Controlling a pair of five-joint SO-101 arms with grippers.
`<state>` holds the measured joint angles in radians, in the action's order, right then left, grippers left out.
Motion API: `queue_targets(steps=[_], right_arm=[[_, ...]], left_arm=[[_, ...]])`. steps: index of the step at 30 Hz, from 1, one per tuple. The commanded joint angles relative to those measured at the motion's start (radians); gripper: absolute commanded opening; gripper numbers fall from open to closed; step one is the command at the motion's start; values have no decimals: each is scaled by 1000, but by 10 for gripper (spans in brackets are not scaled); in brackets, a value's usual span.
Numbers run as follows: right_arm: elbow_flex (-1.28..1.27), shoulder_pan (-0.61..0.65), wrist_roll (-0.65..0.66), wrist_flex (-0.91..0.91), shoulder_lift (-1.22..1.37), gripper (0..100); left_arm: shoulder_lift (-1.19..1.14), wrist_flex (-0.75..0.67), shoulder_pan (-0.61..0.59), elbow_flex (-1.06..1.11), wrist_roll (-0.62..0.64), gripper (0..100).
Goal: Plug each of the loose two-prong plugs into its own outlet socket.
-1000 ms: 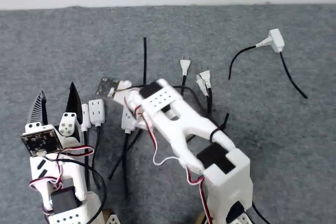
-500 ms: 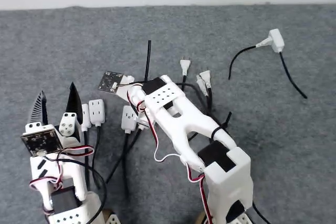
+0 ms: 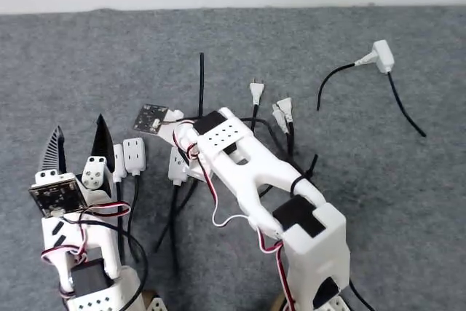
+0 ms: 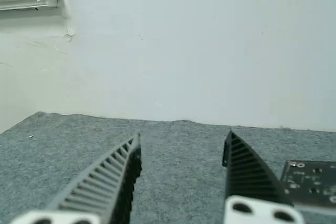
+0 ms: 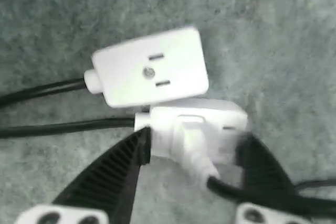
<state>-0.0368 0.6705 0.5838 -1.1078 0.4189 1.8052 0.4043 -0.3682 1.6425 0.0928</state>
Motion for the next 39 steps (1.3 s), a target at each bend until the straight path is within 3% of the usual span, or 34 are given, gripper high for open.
queue_targets(steps=[1,22,28,39], right_arm=[[-69,-44,-15,-16,-54,281],[-195,-64,-15,119,-114,278],[-198,-58,-385,117,-208,278],[-199,38,-601,42,-262,280]], left_arm=[[18,-21,8,-8,-15,243],[18,-20,9,-7,-15,243],[18,-20,9,-5,-15,243],[18,-20,9,-5,-12,243]])
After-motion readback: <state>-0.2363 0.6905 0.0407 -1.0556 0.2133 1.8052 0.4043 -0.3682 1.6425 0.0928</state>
